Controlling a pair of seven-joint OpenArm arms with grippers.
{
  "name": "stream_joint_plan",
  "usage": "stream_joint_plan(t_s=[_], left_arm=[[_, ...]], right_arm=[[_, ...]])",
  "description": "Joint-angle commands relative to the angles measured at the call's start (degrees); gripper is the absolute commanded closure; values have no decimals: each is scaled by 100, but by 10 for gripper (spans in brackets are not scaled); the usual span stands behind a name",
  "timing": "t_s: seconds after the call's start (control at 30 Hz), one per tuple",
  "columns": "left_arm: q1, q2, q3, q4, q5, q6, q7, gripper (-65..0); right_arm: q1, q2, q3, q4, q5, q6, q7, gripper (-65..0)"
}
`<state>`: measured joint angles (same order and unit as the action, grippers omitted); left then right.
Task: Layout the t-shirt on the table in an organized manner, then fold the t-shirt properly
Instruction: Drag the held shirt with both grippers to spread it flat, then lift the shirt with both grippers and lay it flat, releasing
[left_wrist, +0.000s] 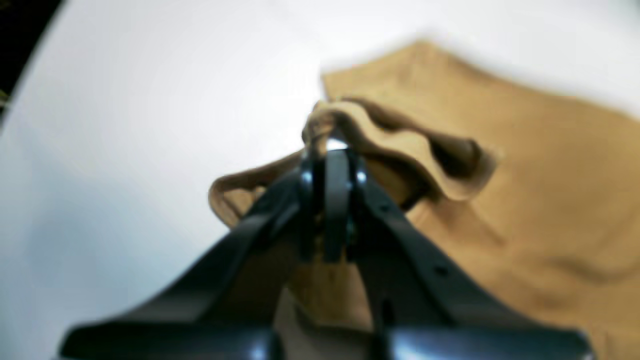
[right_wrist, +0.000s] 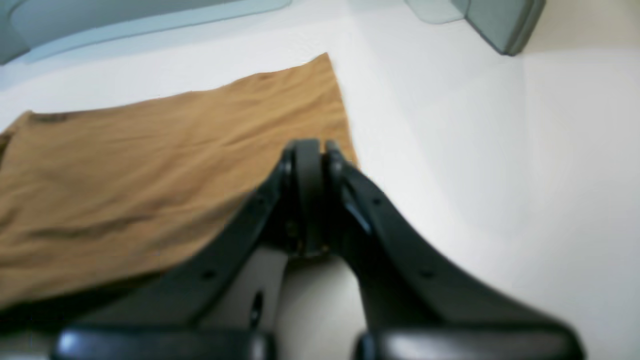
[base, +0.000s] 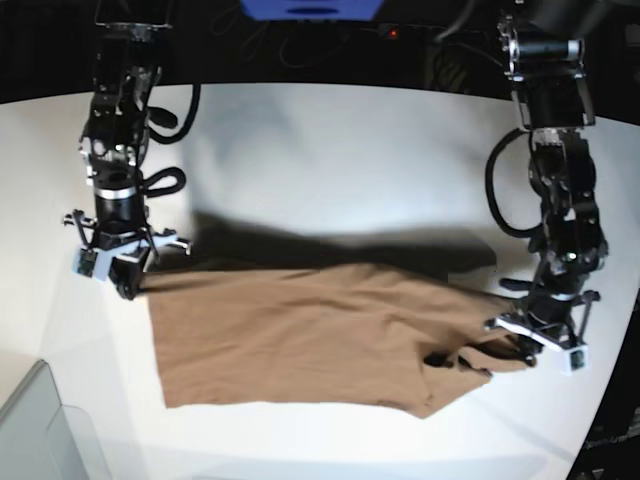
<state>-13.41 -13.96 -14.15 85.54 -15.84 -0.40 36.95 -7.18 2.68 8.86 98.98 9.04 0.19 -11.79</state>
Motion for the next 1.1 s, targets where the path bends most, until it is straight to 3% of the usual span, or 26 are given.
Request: stream_joint_plan(t_s=[0.0,0.27,0.5,0.6,0.67,0.73,0.87,0.97,1.07], left_arm=[[-149,-24,-136,119,32,27,-148,-3],[-905,169,-216,-532,85,45,-200,-3],[-2101,336,-216,-2624,93,27,-236,-5],[-2637,345,-207,-3758,102,27,-596,-11],[-3006,345,-207,-4409,102,27,-912,-56],[-3261,310,-207,-4875,93,18,-1027,-143],[-3288,292,-207,-4725,85,18,-956,-331],[-2918,187,-233,-3899,32,10,-684,-382],[-2329,187,-242,-2650,32,10,-86,-380]], right_arm=[[98,62,32,128,6,12,225,0],[450,132,15,199,6,12,208,0],[1092,141,-3,-619,-3,12,199,0],[1399,141,-20,-1102,-3,12,199,0],[1628,141,-20,-1436,-3,12,199,0],[1751,141,-3,-1630,-3,12,199,0],[1795,141,-12,-1709,-11,12,199,0],[1795,141,-20,-1718,-11,12,208,0],[1786,132,-20,-1718,-11,12,208,0]])
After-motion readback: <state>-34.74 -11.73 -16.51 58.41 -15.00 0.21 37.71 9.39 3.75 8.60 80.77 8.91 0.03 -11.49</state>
